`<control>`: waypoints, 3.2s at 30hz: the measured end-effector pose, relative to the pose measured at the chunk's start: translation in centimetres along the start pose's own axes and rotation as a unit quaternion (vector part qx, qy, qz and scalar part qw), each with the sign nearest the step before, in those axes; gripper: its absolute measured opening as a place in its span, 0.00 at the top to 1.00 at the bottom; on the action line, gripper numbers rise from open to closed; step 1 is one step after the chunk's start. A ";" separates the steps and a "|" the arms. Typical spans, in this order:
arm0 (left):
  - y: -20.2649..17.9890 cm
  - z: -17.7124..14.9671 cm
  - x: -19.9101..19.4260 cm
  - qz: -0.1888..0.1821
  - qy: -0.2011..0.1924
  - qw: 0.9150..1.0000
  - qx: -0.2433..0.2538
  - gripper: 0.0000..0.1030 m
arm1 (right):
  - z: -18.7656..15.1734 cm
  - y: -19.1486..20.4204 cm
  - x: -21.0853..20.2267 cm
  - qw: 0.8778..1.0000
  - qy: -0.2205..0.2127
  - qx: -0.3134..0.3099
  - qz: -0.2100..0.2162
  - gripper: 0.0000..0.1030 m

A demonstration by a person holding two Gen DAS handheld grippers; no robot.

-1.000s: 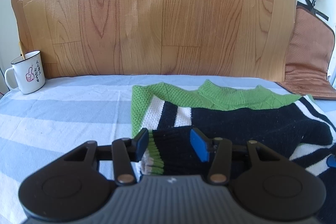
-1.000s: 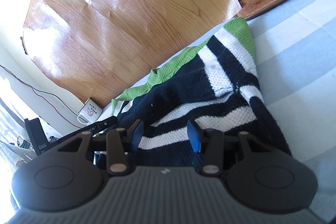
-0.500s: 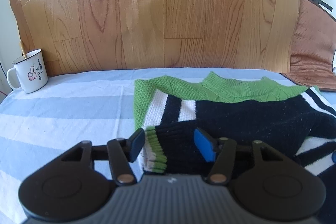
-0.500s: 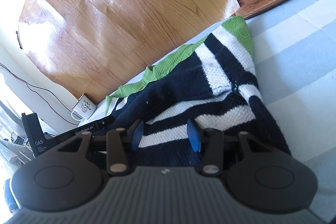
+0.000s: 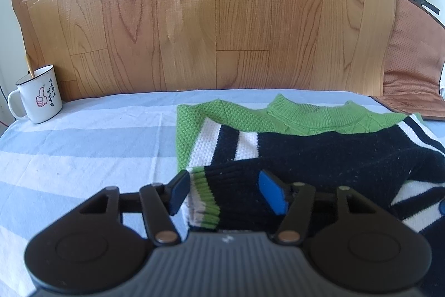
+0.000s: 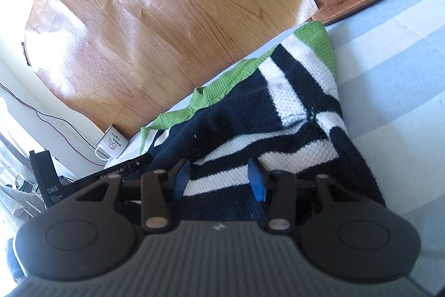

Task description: Fold small clothes

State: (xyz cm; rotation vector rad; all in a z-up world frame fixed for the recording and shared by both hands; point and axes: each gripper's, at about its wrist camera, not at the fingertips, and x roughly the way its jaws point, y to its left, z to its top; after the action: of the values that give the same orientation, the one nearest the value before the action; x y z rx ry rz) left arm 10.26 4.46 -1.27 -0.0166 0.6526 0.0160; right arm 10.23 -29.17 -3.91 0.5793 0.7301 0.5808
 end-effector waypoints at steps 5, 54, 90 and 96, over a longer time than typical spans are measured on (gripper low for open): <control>-0.1 0.0 0.0 -0.003 -0.001 1.000 0.001 0.43 | 0.0 0.0 0.0 1.000 0.000 0.000 0.000 0.52; 0.0 -0.2 0.1 -0.011 0.003 1.000 0.000 0.24 | 0.0 -0.1 0.0 1.000 -0.005 0.008 0.005 0.52; 0.0 -0.2 0.1 -0.012 0.003 1.000 0.000 0.24 | 0.1 -0.2 0.1 1.000 -0.005 0.009 0.006 0.52; 0.0 -0.3 0.1 -0.011 0.005 1.000 0.000 0.25 | 0.1 -0.3 0.0 1.000 -0.007 0.010 0.005 0.52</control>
State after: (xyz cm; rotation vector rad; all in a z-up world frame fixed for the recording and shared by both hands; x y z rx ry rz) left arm 10.19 4.49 -1.58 -0.0244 0.6617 -0.0061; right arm 10.41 -29.38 -4.04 0.6055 0.7212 0.5782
